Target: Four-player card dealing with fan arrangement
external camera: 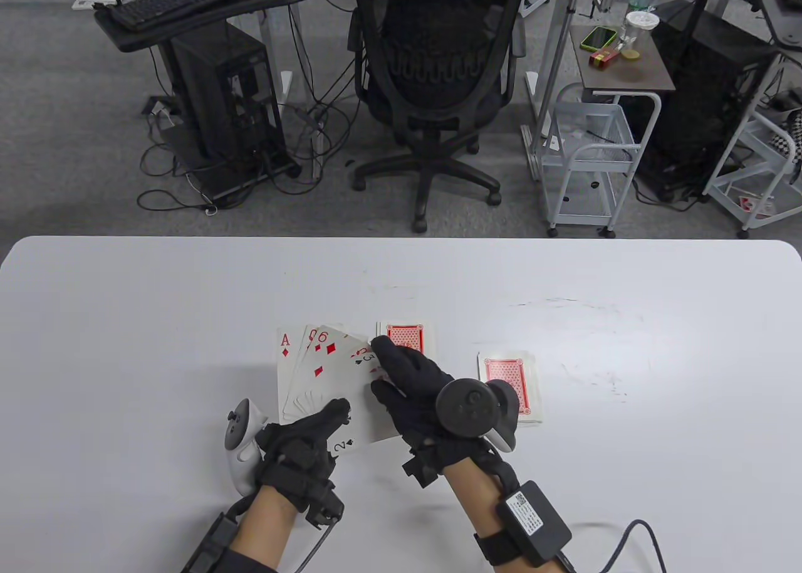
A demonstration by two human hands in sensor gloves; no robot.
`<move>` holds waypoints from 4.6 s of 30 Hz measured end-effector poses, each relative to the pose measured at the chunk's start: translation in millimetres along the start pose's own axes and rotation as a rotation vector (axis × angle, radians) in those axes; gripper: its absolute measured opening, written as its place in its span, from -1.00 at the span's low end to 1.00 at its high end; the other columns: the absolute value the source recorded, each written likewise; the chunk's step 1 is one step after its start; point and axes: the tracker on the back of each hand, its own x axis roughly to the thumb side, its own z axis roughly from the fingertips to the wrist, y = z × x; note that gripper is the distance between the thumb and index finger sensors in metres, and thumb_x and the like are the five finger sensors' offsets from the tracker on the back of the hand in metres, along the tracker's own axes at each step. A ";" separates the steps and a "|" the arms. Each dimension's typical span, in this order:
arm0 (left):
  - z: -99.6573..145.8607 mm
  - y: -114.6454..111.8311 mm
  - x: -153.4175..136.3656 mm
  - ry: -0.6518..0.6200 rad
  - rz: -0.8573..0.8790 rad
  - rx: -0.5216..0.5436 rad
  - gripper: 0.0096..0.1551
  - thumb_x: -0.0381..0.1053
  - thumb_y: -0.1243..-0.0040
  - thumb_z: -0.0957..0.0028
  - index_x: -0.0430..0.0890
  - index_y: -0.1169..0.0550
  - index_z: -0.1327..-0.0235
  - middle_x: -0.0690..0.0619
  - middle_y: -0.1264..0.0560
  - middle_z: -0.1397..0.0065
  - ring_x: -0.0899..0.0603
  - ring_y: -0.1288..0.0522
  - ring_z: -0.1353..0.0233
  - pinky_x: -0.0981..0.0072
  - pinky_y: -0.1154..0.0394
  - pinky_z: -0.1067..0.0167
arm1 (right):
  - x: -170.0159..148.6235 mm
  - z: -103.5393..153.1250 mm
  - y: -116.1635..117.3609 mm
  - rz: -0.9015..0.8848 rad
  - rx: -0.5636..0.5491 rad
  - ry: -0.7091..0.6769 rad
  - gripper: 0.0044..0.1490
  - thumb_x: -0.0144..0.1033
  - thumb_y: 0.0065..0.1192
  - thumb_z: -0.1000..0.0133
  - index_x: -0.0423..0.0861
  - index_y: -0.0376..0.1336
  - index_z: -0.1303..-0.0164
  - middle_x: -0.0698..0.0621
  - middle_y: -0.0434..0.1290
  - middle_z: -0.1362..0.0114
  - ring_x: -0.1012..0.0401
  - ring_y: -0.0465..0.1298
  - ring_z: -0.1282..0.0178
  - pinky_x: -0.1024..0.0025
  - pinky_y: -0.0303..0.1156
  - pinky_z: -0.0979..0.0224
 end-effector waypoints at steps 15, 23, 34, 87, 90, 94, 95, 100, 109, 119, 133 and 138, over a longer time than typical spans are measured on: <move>-6.4 -9.4 -1.0 0.051 -0.134 -0.118 -0.29 -0.17 -0.25 -0.16 0.32 -0.24 -0.48 0.26 -0.36 -0.57 -0.14 -0.45 -0.54 -0.01 -0.47 -0.38 | -4.6 -6.1 -23.8 -0.009 -0.049 0.026 -0.49 -0.27 0.39 -0.11 -0.17 0.30 -0.21 -0.22 0.46 -0.28 -0.12 0.66 -0.21 -0.26 0.38 -0.29; -7.2 -10.4 -0.4 0.075 -0.180 -0.168 -0.28 -0.18 -0.27 -0.15 0.33 -0.24 -0.47 0.26 -0.38 -0.56 -0.13 -0.48 -0.53 0.00 -0.50 -0.35 | -23.1 -10.4 -34.1 -0.116 -0.005 0.097 -0.47 -0.32 0.22 -0.12 -0.20 0.20 -0.26 -0.18 0.48 -0.18 -0.08 0.73 -0.05 -0.14 0.50 -0.19; -10.6 -21.2 -2.8 0.161 -0.258 -0.300 -0.27 -0.20 -0.28 -0.13 0.35 -0.28 -0.46 0.21 -0.41 -0.55 -0.18 -0.54 -0.48 -0.02 -0.55 -0.30 | -41.8 -6.9 -83.3 -0.194 -0.177 0.071 -0.48 -0.34 0.20 -0.09 -0.05 0.21 -0.27 -0.02 0.48 -0.22 0.05 0.70 -0.05 -0.24 0.40 -0.27; -10.6 -13.9 -4.8 0.217 -0.211 -0.245 -0.28 -0.21 -0.29 -0.12 0.34 -0.31 -0.45 0.20 -0.43 -0.53 -0.23 -0.55 -0.45 -0.05 -0.58 -0.26 | -31.9 -12.8 -39.8 -0.098 0.053 0.139 -0.41 -0.34 0.30 -0.13 -0.15 0.19 -0.36 0.00 0.51 -0.20 0.03 0.72 -0.09 -0.23 0.41 -0.26; -11.0 -14.3 -5.7 0.237 -0.251 -0.263 -0.28 -0.22 -0.30 -0.12 0.33 -0.32 -0.45 0.18 -0.44 -0.53 -0.24 -0.56 -0.44 -0.05 -0.58 -0.25 | -35.7 -11.3 -52.4 -0.105 -0.019 0.139 -0.43 -0.34 0.30 -0.11 -0.09 0.21 -0.34 0.03 0.51 -0.20 0.03 0.71 -0.11 -0.25 0.40 -0.26; -11.9 -19.0 -7.3 0.262 -0.296 -0.313 -0.28 -0.22 -0.30 -0.11 0.32 -0.32 -0.45 0.16 -0.44 -0.53 -0.24 -0.57 -0.43 -0.06 -0.59 -0.24 | -36.9 -10.1 -68.5 -0.136 -0.090 0.094 -0.44 -0.35 0.31 -0.10 -0.02 0.24 -0.32 0.04 0.51 -0.23 0.02 0.68 -0.15 -0.27 0.37 -0.29; -12.1 -20.1 -8.0 0.270 -0.310 -0.323 -0.28 -0.22 -0.30 -0.11 0.32 -0.32 -0.45 0.16 -0.45 -0.53 -0.24 -0.57 -0.43 -0.06 -0.59 -0.24 | -36.9 -9.9 -72.2 -0.149 -0.109 0.079 -0.45 -0.36 0.31 -0.09 -0.01 0.24 -0.31 0.04 0.50 -0.23 0.02 0.68 -0.15 -0.27 0.37 -0.29; -13.1 -25.4 -13.3 0.331 -0.406 -0.387 -0.28 -0.23 -0.30 -0.11 0.30 -0.32 -0.46 0.15 -0.45 -0.52 -0.25 -0.59 -0.42 -0.06 -0.60 -0.22 | -37.2 -7.8 -92.0 -0.217 -0.198 0.066 -0.47 -0.35 0.31 -0.08 0.04 0.27 -0.29 0.05 0.52 -0.23 0.03 0.68 -0.12 -0.26 0.37 -0.28; -13.7 -29.0 -17.6 0.368 -0.434 -0.427 -0.28 -0.23 -0.31 -0.10 0.28 -0.33 -0.47 0.14 -0.47 -0.52 -0.25 -0.60 -0.41 -0.07 -0.61 -0.21 | -36.5 -3.6 -107.2 -0.209 -0.295 0.035 -0.48 -0.36 0.31 -0.07 0.09 0.30 -0.27 0.07 0.53 -0.23 0.04 0.68 -0.13 -0.26 0.36 -0.29; -12.8 -23.3 -12.0 0.326 -0.363 -0.389 -0.28 -0.23 -0.31 -0.10 0.30 -0.33 -0.46 0.13 -0.46 -0.52 -0.26 -0.60 -0.40 -0.06 -0.61 -0.21 | -22.8 -14.2 -50.7 -0.268 0.081 -0.011 -0.53 -0.27 0.31 -0.13 0.07 0.37 -0.27 -0.21 0.24 -0.56 -0.24 0.39 -0.51 -0.43 0.20 -0.37; -9.7 -12.0 0.5 0.171 -0.148 -0.245 -0.29 -0.20 -0.29 -0.13 0.34 -0.31 -0.45 0.18 -0.44 -0.53 -0.21 -0.55 -0.47 -0.04 -0.56 -0.29 | -50.8 -6.7 -32.3 -0.422 0.097 0.218 -0.17 -0.01 0.30 -0.20 -0.11 0.09 -0.60 -0.21 0.22 -0.55 -0.17 0.47 -0.40 -0.36 0.25 -0.34; -5.8 0.3 4.5 0.063 -0.018 -0.102 -0.29 -0.19 -0.27 -0.15 0.37 -0.28 -0.45 0.22 -0.41 -0.55 -0.18 -0.52 -0.50 -0.03 -0.54 -0.33 | -59.3 -1.2 -17.8 -0.356 0.211 0.386 -0.25 -0.02 0.20 -0.28 -0.16 0.14 -0.59 -0.19 0.35 -0.42 -0.08 0.57 -0.19 -0.27 0.31 -0.30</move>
